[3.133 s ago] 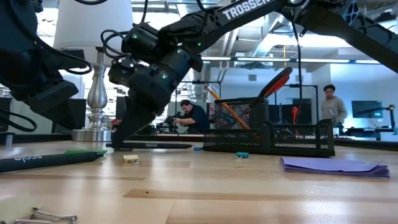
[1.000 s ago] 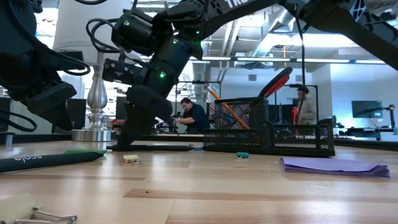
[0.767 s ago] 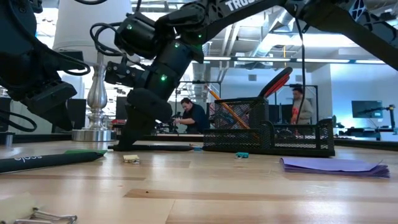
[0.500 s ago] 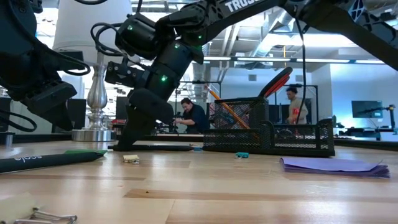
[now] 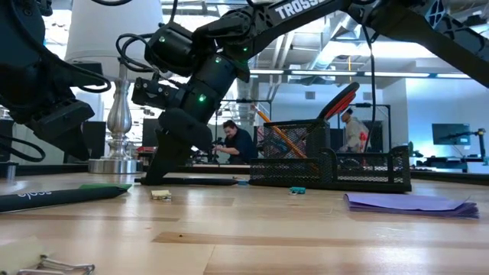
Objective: Pick and place office supplies into organizer
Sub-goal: Put the top black pen into the black desk organizer
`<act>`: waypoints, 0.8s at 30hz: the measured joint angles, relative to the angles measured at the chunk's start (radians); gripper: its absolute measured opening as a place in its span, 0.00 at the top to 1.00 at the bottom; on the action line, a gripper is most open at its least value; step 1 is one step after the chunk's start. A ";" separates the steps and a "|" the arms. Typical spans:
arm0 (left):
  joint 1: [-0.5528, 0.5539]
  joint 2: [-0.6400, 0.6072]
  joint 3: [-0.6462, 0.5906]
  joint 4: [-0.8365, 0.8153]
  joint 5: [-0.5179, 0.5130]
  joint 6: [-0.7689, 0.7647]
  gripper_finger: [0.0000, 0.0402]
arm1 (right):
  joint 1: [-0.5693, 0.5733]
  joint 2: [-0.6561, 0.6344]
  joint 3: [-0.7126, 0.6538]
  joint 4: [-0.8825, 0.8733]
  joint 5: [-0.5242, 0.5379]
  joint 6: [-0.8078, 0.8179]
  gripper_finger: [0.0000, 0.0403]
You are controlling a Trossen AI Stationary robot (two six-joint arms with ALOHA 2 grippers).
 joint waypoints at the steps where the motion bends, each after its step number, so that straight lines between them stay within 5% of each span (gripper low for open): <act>1: 0.000 0.000 0.000 0.000 0.000 0.000 0.70 | 0.000 0.001 0.000 -0.003 0.002 0.009 0.72; 12: 0.000 0.000 0.000 0.023 0.000 0.000 0.70 | 0.002 0.009 -0.021 0.042 -0.049 0.088 0.97; 24: 0.000 0.000 0.000 0.022 0.000 0.000 0.70 | 0.007 -0.021 -0.026 0.040 -0.054 0.106 0.98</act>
